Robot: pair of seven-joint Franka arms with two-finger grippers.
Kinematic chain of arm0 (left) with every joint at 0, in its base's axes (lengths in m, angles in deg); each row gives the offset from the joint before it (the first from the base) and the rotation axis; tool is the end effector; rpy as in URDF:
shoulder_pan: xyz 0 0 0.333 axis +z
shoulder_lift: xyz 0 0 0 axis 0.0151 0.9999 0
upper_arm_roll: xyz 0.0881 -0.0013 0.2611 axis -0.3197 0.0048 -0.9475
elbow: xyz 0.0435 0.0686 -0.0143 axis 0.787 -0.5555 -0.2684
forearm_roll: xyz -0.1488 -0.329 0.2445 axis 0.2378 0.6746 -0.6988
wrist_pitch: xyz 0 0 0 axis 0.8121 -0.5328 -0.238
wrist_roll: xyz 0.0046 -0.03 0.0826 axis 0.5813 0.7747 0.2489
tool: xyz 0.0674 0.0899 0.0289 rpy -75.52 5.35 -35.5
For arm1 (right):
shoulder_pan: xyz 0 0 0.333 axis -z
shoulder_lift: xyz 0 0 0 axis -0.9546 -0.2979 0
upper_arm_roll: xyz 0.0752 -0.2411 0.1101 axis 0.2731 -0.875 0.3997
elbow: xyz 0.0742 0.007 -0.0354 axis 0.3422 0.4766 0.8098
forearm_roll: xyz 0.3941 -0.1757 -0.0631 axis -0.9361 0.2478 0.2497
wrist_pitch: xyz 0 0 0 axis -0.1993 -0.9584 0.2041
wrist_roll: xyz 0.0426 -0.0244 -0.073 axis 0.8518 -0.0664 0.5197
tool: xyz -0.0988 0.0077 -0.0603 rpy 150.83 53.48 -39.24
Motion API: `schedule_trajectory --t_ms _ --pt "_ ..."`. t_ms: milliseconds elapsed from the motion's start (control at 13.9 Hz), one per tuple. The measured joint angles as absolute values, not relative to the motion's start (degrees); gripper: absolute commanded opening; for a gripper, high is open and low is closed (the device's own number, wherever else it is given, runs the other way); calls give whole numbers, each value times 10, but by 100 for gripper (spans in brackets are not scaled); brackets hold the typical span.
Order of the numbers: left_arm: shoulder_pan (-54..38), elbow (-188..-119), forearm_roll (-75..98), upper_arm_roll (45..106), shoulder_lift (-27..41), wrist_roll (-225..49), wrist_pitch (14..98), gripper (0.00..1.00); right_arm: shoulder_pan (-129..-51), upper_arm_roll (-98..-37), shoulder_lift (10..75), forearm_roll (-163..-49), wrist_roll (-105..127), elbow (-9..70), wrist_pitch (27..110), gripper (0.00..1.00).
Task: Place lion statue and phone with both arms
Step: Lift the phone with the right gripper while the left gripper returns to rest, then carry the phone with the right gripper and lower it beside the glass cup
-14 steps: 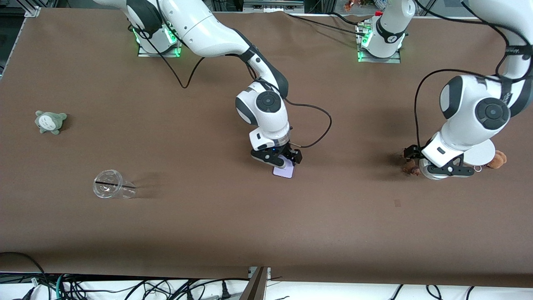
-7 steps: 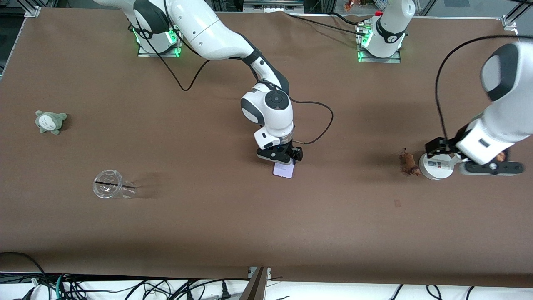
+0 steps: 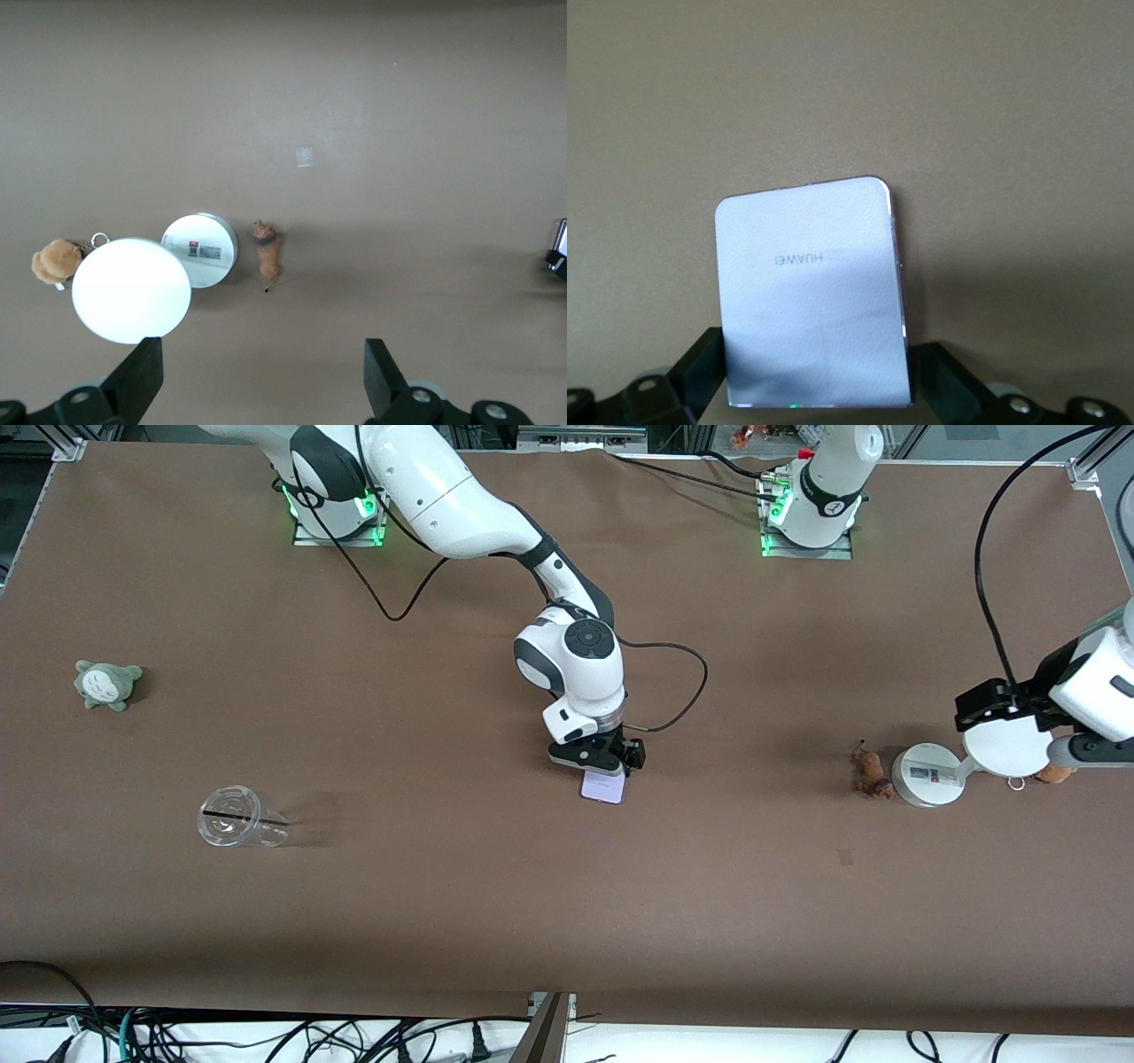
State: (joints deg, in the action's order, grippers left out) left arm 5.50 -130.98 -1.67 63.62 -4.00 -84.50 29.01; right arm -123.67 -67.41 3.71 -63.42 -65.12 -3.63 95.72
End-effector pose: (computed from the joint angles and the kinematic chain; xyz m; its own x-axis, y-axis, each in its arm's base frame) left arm 0.6639 -0.0054 0.5305 0.9993 0.0254 -0.0284 0.0240 -0.9986 -0.0474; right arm 0.5369 0.5792 0.1061 0.9174 -0.3227 0.2330 -0.2822 -0.9401 -0.1911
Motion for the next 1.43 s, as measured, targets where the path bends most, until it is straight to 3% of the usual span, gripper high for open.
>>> schedule_trajectory --t_ms 143,359,861,1435 --pt "56 -1302 -17 631 -41 -845 287 100 -1238 -680 37 -633 -649 -40 958 58" --pt "58 -1301 -17 621 -59 -845 267 100 -1237 -690 40 -633 -634 -48 953 58" --pt "54 -1341 24 616 -113 -845 245 100 -1175 -697 115 -670 -484 -47 838 58" --pt "56 -1354 34 611 -104 -845 243 100 -1029 -700 224 -758 -206 107 826 58"
